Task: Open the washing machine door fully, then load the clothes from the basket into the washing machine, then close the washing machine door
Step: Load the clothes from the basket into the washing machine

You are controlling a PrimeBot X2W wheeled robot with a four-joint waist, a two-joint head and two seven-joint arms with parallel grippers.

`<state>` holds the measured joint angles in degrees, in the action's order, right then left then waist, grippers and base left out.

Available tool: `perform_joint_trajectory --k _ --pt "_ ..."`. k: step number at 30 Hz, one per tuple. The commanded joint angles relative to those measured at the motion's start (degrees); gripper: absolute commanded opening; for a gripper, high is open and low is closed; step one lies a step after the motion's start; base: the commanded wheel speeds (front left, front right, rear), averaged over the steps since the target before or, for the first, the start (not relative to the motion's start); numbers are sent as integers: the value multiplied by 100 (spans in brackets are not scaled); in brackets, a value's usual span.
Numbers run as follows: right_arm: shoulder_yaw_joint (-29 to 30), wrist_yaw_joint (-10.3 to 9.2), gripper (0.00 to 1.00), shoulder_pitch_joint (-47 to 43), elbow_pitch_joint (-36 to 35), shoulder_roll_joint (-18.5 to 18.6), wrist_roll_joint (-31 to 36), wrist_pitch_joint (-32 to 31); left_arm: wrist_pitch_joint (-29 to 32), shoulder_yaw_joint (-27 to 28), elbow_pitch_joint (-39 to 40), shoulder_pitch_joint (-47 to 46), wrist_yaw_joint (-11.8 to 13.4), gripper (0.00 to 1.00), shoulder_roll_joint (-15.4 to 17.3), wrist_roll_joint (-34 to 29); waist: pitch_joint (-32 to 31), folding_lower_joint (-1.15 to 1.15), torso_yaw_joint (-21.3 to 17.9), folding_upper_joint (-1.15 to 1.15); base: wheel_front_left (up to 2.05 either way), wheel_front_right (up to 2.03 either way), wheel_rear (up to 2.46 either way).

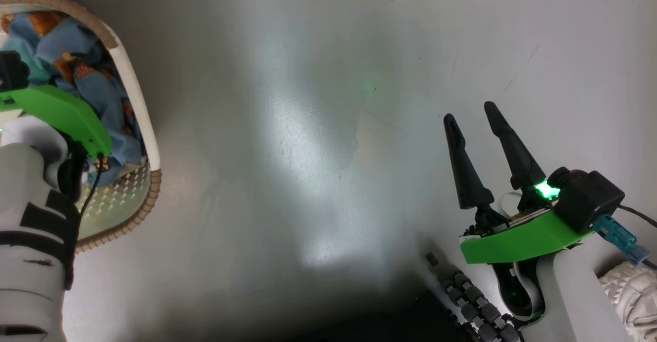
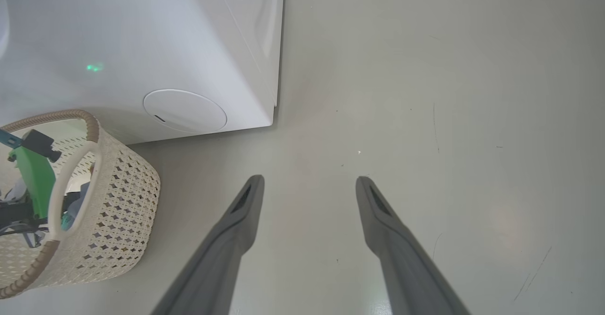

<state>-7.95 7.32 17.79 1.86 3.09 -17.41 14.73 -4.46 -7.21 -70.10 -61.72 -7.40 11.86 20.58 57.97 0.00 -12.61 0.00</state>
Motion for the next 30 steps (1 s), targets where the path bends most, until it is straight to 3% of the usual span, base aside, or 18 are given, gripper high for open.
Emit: perform_joint_trajectory --k 1,14,23,30 --pt "-98 17 100 -194 -113 -21 -32 27 23 25 11 109 -5 0 190 59 8 0 7 0 0 0 0" --pt "92 17 100 -37 -102 -21 48 27 -581 -487 703 882 -8 0 -58 1004 -572 0 345 0 0 0 0" --pt "77 17 100 -57 41 -21 131 27 -991 -934 1402 1633 -8 0 51 1599 -1232 0 600 0 0 0 0" --pt "86 17 100 -142 191 -17 153 27 -1050 -924 1870 2038 -8 0 36 1848 -1731 0 777 0 0 0 0"
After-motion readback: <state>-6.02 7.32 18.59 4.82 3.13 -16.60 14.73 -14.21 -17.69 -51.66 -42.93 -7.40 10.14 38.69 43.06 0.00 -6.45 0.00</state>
